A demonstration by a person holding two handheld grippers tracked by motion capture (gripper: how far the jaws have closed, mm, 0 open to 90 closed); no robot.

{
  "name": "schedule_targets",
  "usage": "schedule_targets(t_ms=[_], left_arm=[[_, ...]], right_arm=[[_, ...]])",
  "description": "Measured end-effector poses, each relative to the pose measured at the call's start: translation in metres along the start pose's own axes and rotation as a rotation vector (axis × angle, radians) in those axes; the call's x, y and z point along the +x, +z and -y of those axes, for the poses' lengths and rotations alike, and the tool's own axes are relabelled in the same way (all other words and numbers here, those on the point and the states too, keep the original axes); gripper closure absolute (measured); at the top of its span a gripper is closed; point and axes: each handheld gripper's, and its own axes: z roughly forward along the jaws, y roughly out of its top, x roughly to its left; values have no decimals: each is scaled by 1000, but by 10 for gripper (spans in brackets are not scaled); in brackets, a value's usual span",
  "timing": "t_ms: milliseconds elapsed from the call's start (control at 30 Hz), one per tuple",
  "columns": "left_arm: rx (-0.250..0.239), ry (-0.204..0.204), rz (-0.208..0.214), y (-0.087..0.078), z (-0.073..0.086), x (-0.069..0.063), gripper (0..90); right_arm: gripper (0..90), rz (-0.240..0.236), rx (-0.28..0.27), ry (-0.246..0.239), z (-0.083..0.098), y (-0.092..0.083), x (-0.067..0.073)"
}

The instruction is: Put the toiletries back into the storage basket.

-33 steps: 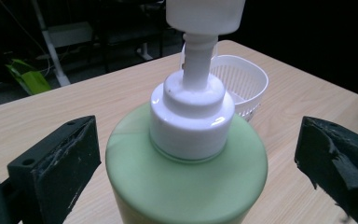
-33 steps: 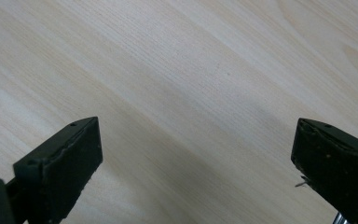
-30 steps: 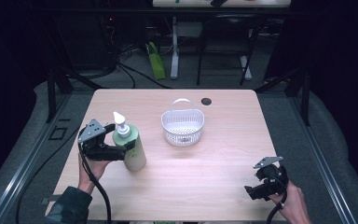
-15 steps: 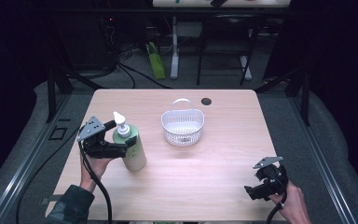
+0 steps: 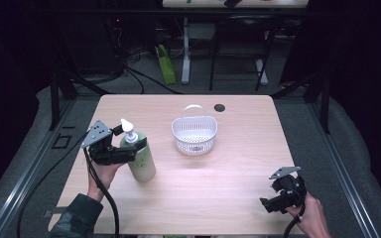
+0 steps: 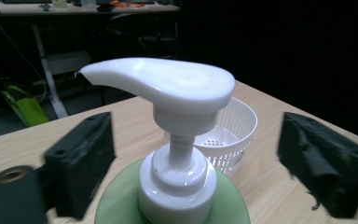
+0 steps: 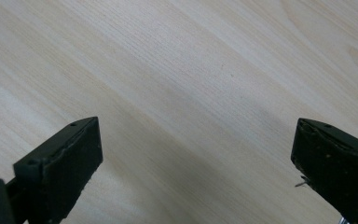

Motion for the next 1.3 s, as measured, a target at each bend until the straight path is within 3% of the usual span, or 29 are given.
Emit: schedule_targets(t_ms=[67, 133, 333, 667, 900, 1300], left_arm=[[-6, 4, -8, 0, 0, -1, 175], [-28, 5, -6, -1, 0, -1, 267], [-59, -10, -12, -4, 1, 2, 418], [-99, -1, -10, -7, 0, 3, 598], [-107, -7, -19, -7, 1, 4, 665], [-111, 2, -31, -6, 0, 4, 671]], right_arm=[[17, 3, 0, -2, 0, 0, 0], [18, 4, 1, -3, 0, 0, 0], [20, 5, 3, -3, 0, 0, 0], [20, 9, 0, -4, 0, -1, 0], [20, 8, -1, -6, 0, -1, 0], [20, 6, -3, -4, 0, -1, 0]])
